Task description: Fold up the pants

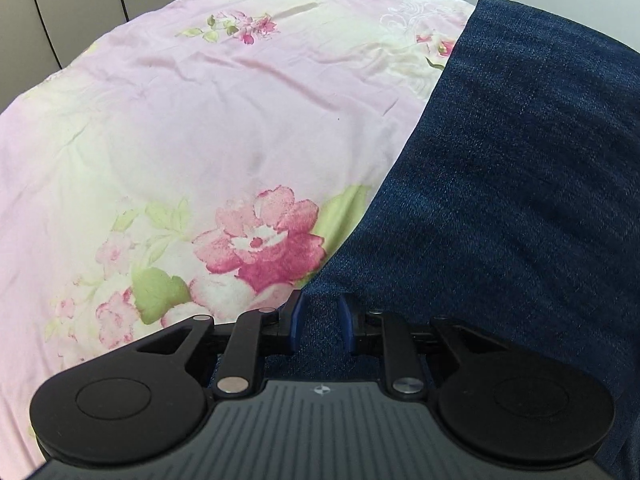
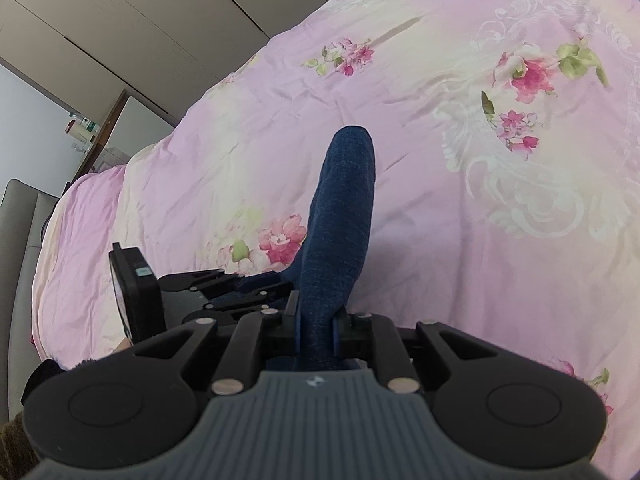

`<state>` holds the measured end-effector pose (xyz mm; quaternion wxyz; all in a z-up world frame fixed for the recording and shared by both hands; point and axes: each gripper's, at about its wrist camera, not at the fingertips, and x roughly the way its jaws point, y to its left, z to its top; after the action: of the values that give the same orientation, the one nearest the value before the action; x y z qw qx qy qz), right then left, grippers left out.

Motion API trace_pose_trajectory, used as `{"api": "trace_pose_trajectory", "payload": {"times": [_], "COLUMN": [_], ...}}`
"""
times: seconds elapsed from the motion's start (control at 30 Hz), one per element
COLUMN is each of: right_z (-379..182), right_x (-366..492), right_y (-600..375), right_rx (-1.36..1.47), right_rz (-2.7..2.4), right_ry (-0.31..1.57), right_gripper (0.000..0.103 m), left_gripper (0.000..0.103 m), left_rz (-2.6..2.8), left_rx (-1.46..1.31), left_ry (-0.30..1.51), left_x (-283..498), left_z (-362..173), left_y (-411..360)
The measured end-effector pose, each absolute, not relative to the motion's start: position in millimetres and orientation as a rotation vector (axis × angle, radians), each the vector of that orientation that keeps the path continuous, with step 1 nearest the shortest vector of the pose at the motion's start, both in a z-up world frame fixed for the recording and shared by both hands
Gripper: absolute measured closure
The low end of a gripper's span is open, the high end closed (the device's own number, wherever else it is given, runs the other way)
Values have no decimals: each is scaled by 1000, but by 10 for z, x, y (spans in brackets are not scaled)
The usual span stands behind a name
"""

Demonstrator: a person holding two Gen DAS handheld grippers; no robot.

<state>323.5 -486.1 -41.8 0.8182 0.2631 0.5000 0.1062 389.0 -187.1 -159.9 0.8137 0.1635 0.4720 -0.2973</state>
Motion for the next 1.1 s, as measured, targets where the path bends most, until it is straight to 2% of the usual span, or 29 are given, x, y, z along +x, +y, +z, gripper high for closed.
{"api": "trace_pose_trajectory", "payload": {"times": [0.2, 0.37, 0.53, 0.77, 1.0, 1.1], "right_z": [-439, -397, -342, -292, -264, -240], "right_x": [3276, 3192, 3131, 3101, 3065, 3063], "right_y": [-4859, -4847, -4794, -4654, -4596, -4565], "right_rx": [568, 578, 603, 623, 617, 601], "right_rz": [222, 223, 229, 236, 225, 231], "right_ry": [1064, 1055, 1039, 1033, 1029, 1031], "right_gripper": [94, 94, 94, 94, 94, 94], "left_gripper": [85, 85, 85, 85, 86, 93], "left_rz": [-721, -914, -1009, -988, -1061, -1036], "left_rx": [405, 551, 714, 729, 681, 703], "left_ry": [1036, 1057, 1065, 1060, 1019, 1036], "left_x": [3594, 2988, 2480, 2324, 1986, 1882], "left_z": [-1416, -1276, -1357, -1594, -1386, -1541], "left_y": [-1747, -1679, -1668, -1762, -1762, -1830]}}
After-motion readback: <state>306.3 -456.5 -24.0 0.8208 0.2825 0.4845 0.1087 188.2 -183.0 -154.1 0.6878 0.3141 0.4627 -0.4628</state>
